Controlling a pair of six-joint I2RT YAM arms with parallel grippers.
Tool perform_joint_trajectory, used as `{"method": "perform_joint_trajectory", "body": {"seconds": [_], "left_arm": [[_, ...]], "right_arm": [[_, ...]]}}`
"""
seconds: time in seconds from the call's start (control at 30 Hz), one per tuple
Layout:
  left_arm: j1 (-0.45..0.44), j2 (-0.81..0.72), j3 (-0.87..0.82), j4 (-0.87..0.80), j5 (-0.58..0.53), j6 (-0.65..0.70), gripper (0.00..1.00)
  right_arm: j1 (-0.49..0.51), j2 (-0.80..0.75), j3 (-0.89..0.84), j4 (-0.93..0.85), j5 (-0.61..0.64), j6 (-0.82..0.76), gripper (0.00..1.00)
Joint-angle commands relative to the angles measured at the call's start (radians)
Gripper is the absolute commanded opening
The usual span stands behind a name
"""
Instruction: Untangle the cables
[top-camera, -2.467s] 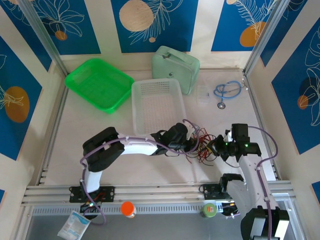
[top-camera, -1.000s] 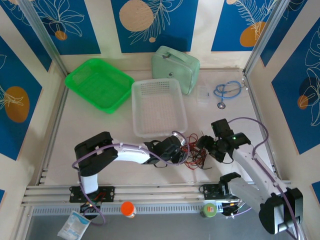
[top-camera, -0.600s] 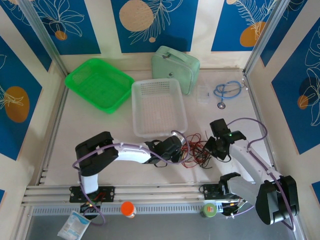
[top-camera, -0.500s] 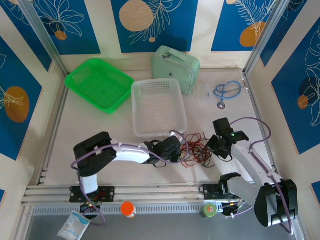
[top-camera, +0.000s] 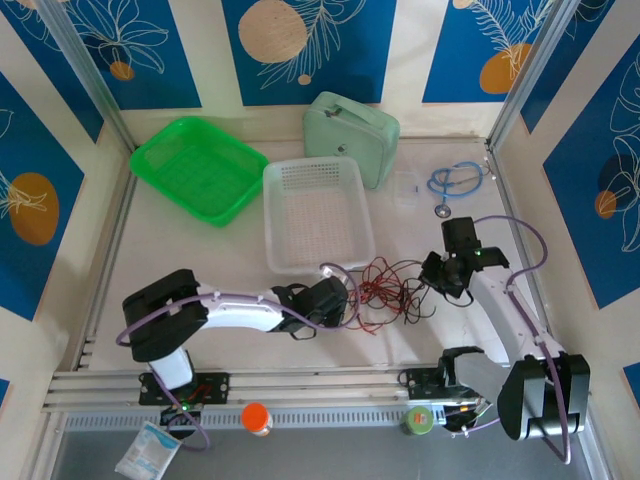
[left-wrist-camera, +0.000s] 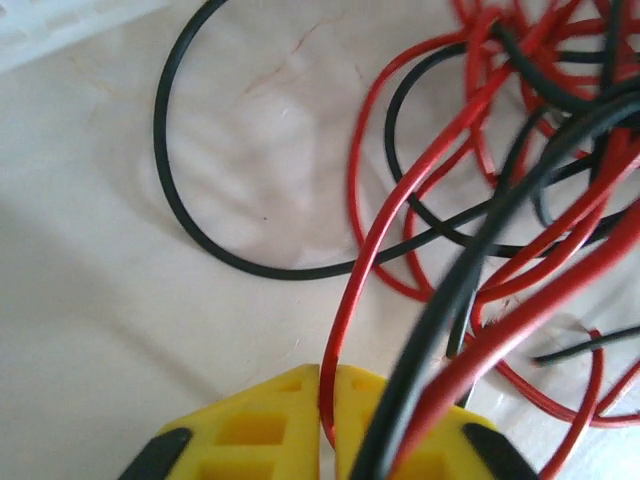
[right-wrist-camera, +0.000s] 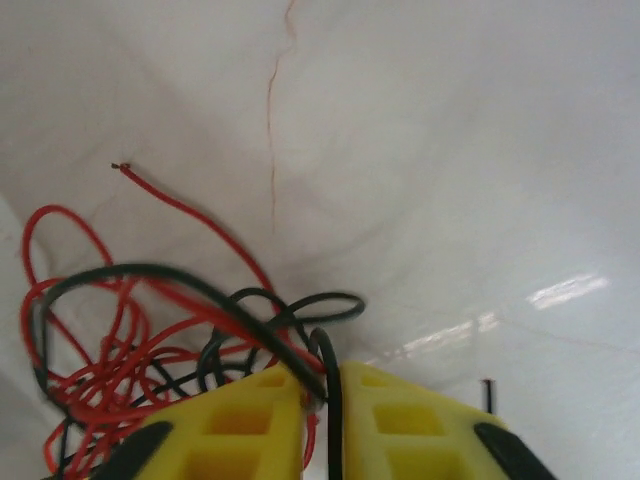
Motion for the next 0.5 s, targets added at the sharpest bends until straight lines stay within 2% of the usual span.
{"method": "perform_joint_trajectory", "body": {"seconds": [0.0, 0.1, 0.2, 0.37, 0.47], "left_arm": [[-0.008, -0.065, 0.03, -0.055, -0.029, 0.053, 0.19], [-0.009, -0.105, 0.057, -0.084, -0.025, 0.093, 0.33], [-0.01, -0.143, 0.091, -0.123, -0.027, 0.126, 0.43], [-0.009, -0.153, 0.145, -0.181, -0.021, 0.167, 0.54], [-0.009, -0.113, 0.165, -0.175, -0.013, 0.174, 0.57]], "right_arm": [[0.03, 0.003, 0.003, -0.023, -0.092, -0.036, 0.35], [0.068, -0.019, 0.002, -0.045, -0.095, -0.019, 0.55], [0.116, -0.059, 0.009, -0.074, -0.094, 0.013, 0.69], [0.246, -0.094, -0.006, -0.093, -0.072, 0.115, 0.83], [0.324, -0.079, -0.043, -0.058, -0.055, 0.19, 0.86]]}}
